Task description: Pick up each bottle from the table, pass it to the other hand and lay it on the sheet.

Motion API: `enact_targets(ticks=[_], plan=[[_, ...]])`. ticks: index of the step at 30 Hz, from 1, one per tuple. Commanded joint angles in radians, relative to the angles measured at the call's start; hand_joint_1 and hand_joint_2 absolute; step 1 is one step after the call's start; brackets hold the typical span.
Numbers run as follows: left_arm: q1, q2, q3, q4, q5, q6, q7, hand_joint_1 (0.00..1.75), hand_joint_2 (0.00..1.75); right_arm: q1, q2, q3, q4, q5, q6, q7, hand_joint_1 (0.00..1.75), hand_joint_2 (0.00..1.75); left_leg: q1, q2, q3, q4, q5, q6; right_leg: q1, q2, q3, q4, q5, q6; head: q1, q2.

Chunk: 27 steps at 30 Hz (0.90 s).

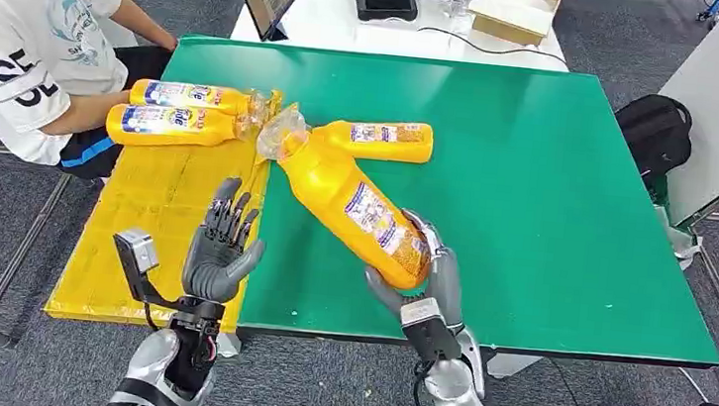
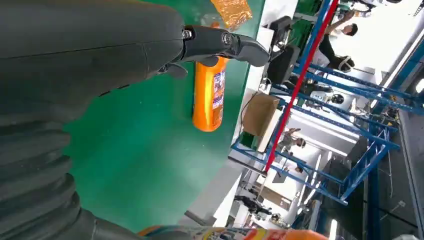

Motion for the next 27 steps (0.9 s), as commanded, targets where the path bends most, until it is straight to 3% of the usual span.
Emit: enact_targets(ticks=[1,14,27], plan=[[-0.016,0.024,-0.087,0.019,-0.03,-0.036,0.001,0.0,1.75,-0.025,0.05,0.079,0.183,0.001,0.059,-0.019,1.75,1.75,0.001,0.002,0.005,-0.001,-0.002,0.001,0.001,0.001,0.005,-0.002,-0.001,-0.003,0.0,0.0],[0.008,0.029,-0.16,0.012,-0.09,-0.083,-0.004,0.0,1.75,-0.086,0.099,0.273,0.409,0.072,0.087,0.02,1.75,1.75,0.001,0.004,0.003,-0.001,-0.002,0.001,0.001,0.002,0.003,-0.001,-0.001,-0.002,0.0,0.0],[-0.006,0.023,-0.156,0.04,-0.091,-0.101,0.01,0.0,1.75,-0.109,0.111,0.32,0.51,0.115,0.096,0.055,1.75,1.75,0.0,0.001,0.003,-0.001,-0.001,0.001,0.001,-0.001,0.003,-0.001,-0.001,-0.002,0.0,0.0]])
